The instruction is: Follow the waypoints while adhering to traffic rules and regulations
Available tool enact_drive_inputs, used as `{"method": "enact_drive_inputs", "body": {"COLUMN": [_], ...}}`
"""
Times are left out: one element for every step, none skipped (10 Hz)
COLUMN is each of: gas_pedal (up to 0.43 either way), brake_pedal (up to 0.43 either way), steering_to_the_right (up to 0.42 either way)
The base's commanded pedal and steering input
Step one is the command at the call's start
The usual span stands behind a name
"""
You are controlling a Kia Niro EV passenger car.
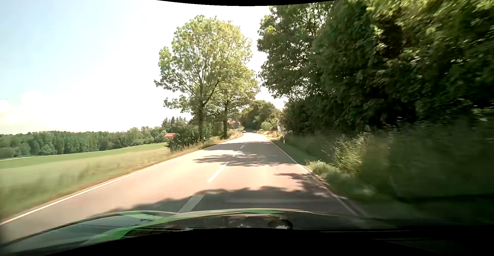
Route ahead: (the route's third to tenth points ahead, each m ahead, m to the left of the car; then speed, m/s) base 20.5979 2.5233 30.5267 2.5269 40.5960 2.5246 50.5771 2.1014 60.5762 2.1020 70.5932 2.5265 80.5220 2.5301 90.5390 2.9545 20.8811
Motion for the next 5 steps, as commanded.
{"method": "enact_drive_inputs", "body": {"gas_pedal": [0.287,0.26,0.22,0.197,0.189], "brake_pedal": [0.0,0.0,0.0,0.0,0.0], "steering_to_the_right": [-0.002,-0.002,-0.002,-0.003,-0.003]}}
